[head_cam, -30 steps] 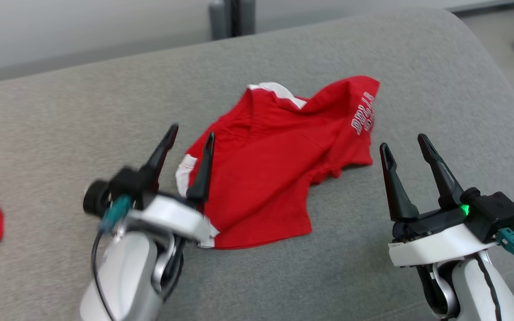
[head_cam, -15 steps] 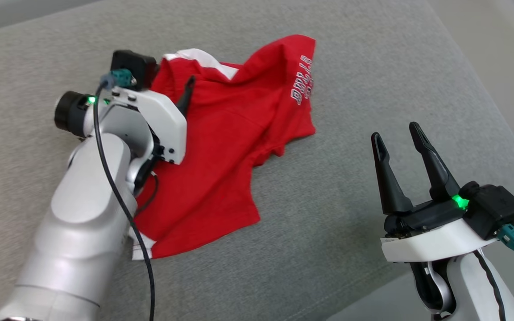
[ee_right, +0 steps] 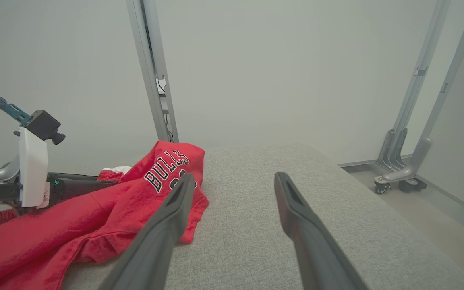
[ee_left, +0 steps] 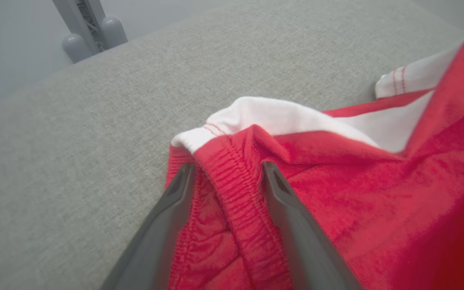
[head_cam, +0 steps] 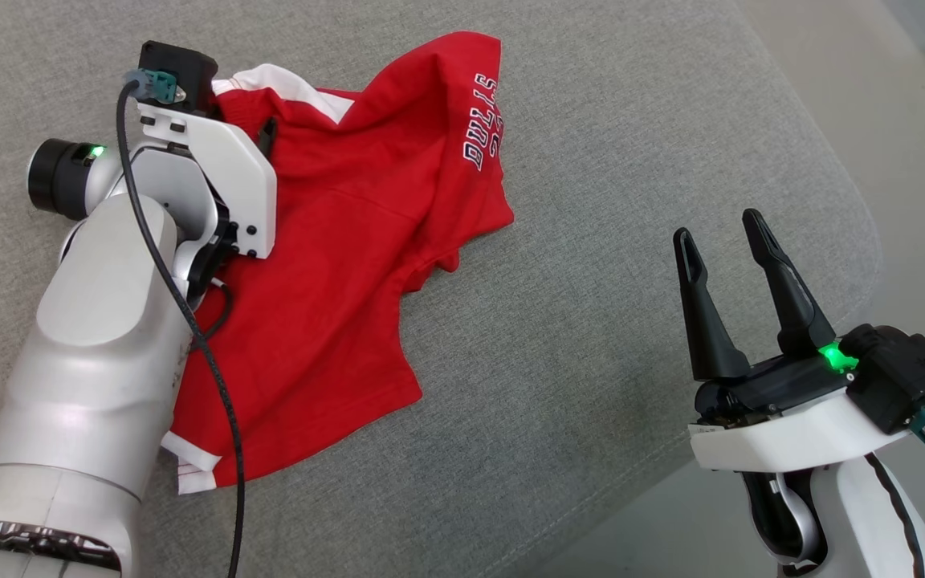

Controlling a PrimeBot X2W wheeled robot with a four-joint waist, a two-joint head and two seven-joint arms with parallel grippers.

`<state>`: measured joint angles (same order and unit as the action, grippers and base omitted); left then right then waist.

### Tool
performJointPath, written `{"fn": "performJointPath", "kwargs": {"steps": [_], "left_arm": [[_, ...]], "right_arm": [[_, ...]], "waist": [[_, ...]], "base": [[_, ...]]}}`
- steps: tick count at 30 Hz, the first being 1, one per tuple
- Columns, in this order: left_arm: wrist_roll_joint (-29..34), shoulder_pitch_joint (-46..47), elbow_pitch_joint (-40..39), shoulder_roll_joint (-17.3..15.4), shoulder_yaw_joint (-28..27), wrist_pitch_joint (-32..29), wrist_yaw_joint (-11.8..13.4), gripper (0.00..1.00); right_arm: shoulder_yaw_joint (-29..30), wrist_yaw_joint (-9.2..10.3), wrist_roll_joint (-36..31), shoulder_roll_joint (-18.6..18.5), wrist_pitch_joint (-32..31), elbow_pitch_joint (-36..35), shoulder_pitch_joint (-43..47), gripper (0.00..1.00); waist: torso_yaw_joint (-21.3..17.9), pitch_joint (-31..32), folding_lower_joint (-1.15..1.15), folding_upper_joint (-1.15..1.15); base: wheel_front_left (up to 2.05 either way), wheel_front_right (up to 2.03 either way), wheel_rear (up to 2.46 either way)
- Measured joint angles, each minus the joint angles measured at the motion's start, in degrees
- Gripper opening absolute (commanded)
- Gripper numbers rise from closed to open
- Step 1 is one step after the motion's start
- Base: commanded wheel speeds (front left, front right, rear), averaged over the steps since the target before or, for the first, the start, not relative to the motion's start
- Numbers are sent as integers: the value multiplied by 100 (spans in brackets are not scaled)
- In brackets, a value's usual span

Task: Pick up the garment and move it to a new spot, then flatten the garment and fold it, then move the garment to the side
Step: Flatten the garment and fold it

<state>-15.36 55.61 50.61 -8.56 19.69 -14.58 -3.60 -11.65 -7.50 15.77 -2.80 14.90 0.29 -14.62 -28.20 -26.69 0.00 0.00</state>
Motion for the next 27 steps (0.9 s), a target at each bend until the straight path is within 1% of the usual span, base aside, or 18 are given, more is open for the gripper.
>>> {"fn": "performJointPath", "kwargs": {"steps": [1, 5, 7, 9, 12, 16, 20, 21, 22, 23, 27], "left_arm": [[-68, 14, 23, 20, -22, 23, -34, 0], [-222, 154, 33, 29, -175, 412, -69, 0], [-294, 352, 12, -33, -300, 635, -23, 0], [-300, 533, 18, -155, -385, 787, 26, 0], [-324, 773, 109, -368, -487, 860, 115, 0], [-242, 976, 290, -737, -497, 853, 191, 0], [-127, 1073, 471, -1061, -450, 831, 215, 0], [-103, 1074, 523, -1115, -430, 834, 245, 12], [-37, 1073, 565, -1165, -382, 878, 268, 73], [-3, 1073, 597, -1201, -353, 916, 275, 100], [-19, 1066, 670, -1156, -322, 1081, 289, 100]], "right_arm": [[1, 0, 0, 0, 0, -4, 0, 100], [-2, 0, -1, 0, 0, 0, -4, 100], [1, 0, -2, 0, 0, 5, -13, 100], [-10, 0, -11, 1, 1, 12, -19, 100], [-47, 0, -19, 1, 0, 18, -42, 100], [-123, 0, -12, 0, 1, 20, -51, 100], [-179, 0, 36, 1, 1, 20, -104, 100], [-188, 0, 41, 1, 1, 20, -116, 100], [-196, 0, 42, 1, 0, 21, -125, 100], [-198, 0, 43, 1, 0, 23, -130, 100], [-181, 0, 40, 1, 1, 63, -153, 100]], "waist": [[2, -3, 0, 0], [36, 2, 0, 0], [62, 14, 0, 0], [89, 34, 0, 0], [122, 74, 0, 0], [141, 107, 0, 0], [158, 96, 0, 0], [167, 96, 0, 0], [181, 100, 0, 0], [200, 108, 0, 0], [329, 167, 0, 0]], "base": [[0, 0, 0], [0, 0, 0], [0, 0, 0], [0, 0, 0], [0, 0, 0], [0, 0, 0], [0, 0, 0], [0, 0, 0], [0, 0, 0], [0, 0, 0], [0, 0, 0]]}}
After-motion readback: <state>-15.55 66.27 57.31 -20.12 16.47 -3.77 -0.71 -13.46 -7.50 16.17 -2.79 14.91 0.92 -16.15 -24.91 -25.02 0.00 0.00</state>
